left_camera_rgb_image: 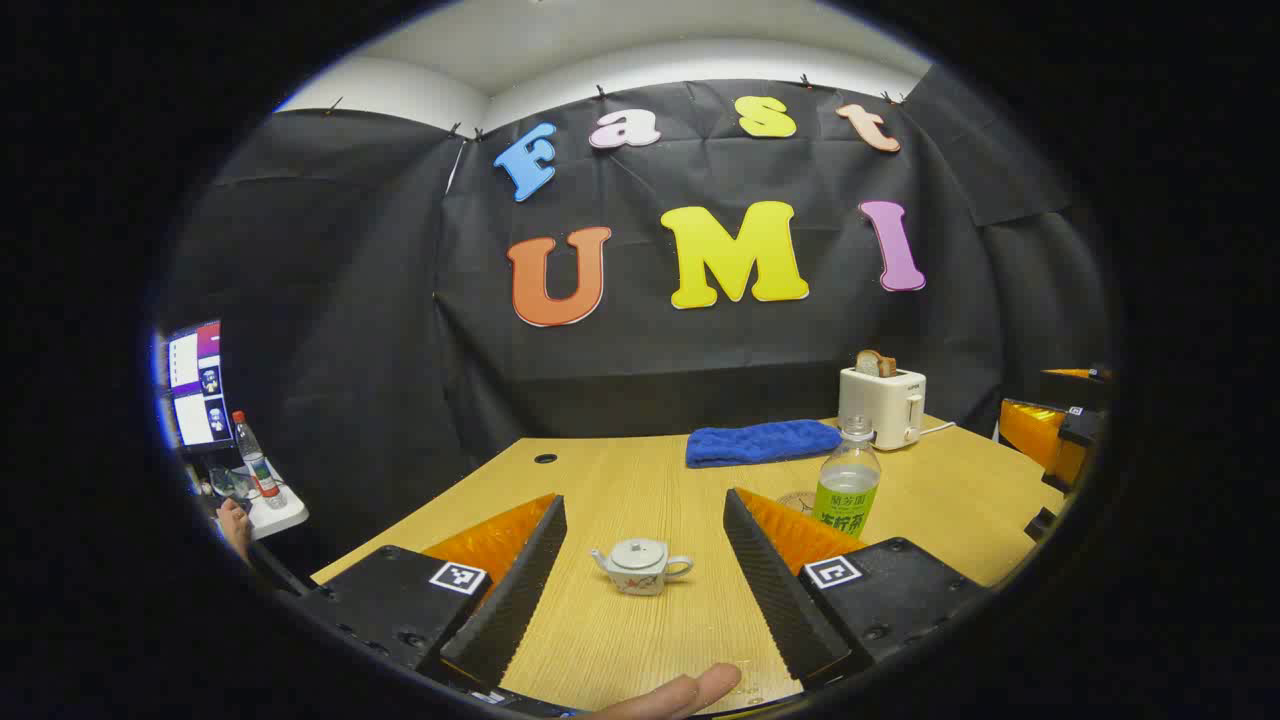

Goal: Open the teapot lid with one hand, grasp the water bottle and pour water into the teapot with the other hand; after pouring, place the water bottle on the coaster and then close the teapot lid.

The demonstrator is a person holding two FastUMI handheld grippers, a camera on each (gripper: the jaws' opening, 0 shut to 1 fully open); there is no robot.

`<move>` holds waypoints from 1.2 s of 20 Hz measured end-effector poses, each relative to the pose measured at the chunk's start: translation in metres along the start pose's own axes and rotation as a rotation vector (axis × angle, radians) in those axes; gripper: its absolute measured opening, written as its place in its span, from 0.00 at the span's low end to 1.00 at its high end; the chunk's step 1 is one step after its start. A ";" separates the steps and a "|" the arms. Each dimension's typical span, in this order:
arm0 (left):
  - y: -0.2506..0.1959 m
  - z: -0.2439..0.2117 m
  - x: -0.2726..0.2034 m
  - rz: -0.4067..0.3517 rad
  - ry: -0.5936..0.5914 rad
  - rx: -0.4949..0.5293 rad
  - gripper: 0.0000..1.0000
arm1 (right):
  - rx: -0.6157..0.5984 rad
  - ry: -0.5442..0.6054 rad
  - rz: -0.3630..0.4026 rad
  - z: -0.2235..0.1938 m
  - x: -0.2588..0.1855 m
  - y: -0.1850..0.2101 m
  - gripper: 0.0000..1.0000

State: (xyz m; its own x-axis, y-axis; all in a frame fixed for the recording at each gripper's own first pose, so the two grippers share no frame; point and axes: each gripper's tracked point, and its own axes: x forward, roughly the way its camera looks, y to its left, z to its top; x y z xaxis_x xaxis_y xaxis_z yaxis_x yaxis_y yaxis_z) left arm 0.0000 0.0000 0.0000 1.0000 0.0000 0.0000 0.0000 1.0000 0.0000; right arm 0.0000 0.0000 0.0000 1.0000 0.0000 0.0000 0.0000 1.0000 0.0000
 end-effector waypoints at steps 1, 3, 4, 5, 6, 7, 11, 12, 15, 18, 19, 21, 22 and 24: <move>0.000 0.000 0.000 0.000 0.001 0.000 0.99 | 0.000 0.002 0.001 0.000 0.000 0.001 0.95; -0.001 0.000 0.000 -0.003 0.001 0.000 0.99 | -0.008 0.004 0.002 -0.002 0.000 0.001 0.95; -0.001 0.000 -0.001 -0.004 0.002 0.003 0.99 | -0.012 0.005 -0.001 -0.003 0.001 0.000 0.95; -0.002 -0.001 0.000 -0.007 0.004 0.006 0.99 | -0.013 0.008 -0.004 -0.003 0.001 0.000 0.95; -0.003 -0.003 -0.001 -0.012 0.006 0.007 0.99 | -0.012 0.010 -0.004 -0.004 0.002 -0.001 0.95; -0.005 -0.003 0.000 -0.017 0.010 0.008 0.99 | -0.012 0.014 -0.002 -0.005 0.001 0.000 0.93; -0.004 -0.005 0.001 -0.019 0.013 0.016 0.99 | -0.022 0.025 0.001 -0.009 0.004 0.004 0.95; -0.003 -0.006 0.001 -0.016 0.013 0.017 0.99 | -0.024 0.027 0.004 -0.010 0.004 0.005 0.95; -0.003 -0.008 0.003 -0.016 0.018 0.022 0.99 | -0.034 0.028 0.003 -0.011 0.005 0.006 0.95; -0.004 -0.007 0.004 -0.021 0.015 0.021 0.99 | -0.038 0.034 0.004 -0.014 0.006 0.008 0.95; -0.003 -0.006 0.003 -0.022 0.011 0.020 0.99 | -0.035 0.037 0.014 -0.014 0.006 0.011 0.95; -0.003 -0.006 0.004 -0.025 0.006 0.017 0.99 | -0.028 0.043 0.026 -0.016 0.006 0.014 0.95; -0.002 -0.006 0.005 -0.026 0.003 0.014 0.99 | -0.029 0.045 0.028 -0.017 0.007 0.014 0.95; 0.001 -0.008 0.008 -0.025 0.008 0.013 0.99 | -0.034 0.045 0.022 -0.018 0.007 0.013 0.95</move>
State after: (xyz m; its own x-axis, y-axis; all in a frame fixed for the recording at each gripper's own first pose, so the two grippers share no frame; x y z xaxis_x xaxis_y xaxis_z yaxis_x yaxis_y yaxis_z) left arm 0.0078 0.0006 -0.0078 0.9997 -0.0247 -0.0081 0.0248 0.9996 0.0130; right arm 0.0069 0.0134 -0.0183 0.9987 0.0213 -0.0457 -0.0228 0.9992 -0.0336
